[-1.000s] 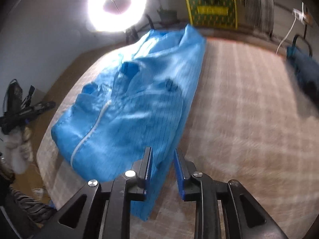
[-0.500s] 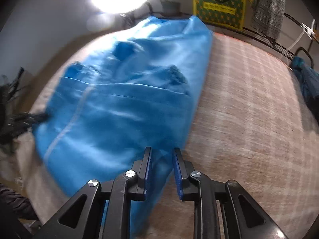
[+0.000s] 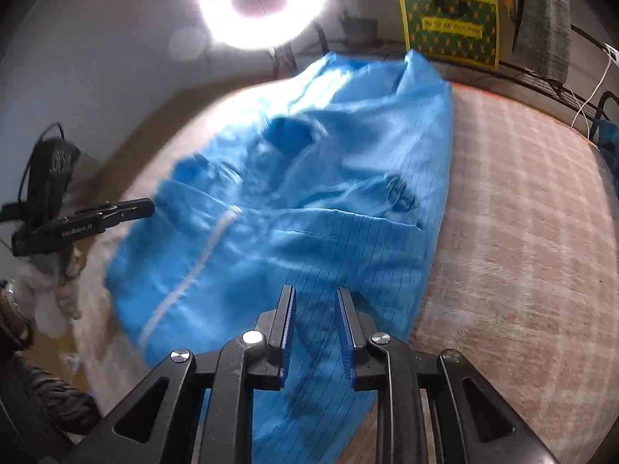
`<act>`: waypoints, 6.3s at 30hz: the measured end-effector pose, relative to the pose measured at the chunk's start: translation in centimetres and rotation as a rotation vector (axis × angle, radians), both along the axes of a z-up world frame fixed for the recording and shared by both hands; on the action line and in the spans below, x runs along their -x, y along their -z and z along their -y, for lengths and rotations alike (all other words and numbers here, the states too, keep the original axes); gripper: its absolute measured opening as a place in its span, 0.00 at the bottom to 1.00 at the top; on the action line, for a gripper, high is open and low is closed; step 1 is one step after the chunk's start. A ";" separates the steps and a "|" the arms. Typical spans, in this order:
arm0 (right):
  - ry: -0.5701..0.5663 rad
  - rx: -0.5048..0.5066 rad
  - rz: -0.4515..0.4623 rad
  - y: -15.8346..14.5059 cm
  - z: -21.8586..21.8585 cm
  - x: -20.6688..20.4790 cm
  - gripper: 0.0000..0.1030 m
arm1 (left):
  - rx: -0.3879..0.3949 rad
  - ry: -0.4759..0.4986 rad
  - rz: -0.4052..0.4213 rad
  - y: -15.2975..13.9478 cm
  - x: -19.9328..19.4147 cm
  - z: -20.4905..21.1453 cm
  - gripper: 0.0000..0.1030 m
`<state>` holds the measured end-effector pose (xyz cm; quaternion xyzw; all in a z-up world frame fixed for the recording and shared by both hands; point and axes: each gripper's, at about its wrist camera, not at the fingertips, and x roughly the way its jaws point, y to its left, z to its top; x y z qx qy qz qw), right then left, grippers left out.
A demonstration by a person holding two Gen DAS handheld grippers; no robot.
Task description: Fold large clothes
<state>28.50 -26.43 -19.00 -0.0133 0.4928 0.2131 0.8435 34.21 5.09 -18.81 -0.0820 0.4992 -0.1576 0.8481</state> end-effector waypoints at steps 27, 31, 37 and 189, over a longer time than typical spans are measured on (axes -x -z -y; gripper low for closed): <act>0.149 -0.233 -0.031 0.8 9.4 -19.7 0.51 | 0.289 -0.072 -0.053 0.1 -22.3 -5.9 0.45; 0.168 -0.315 -0.052 2.6 9.8 -22.9 0.51 | 0.347 -0.096 -0.091 2.5 -24.4 -6.0 0.45; 0.144 -0.354 -0.045 3.1 8.8 -26.4 0.50 | 0.406 -0.088 -0.072 2.8 -27.1 -5.2 0.49; -0.239 -0.085 0.277 -8.6 -4.9 6.8 0.01 | 0.220 0.144 0.083 -11.7 8.9 -3.4 0.03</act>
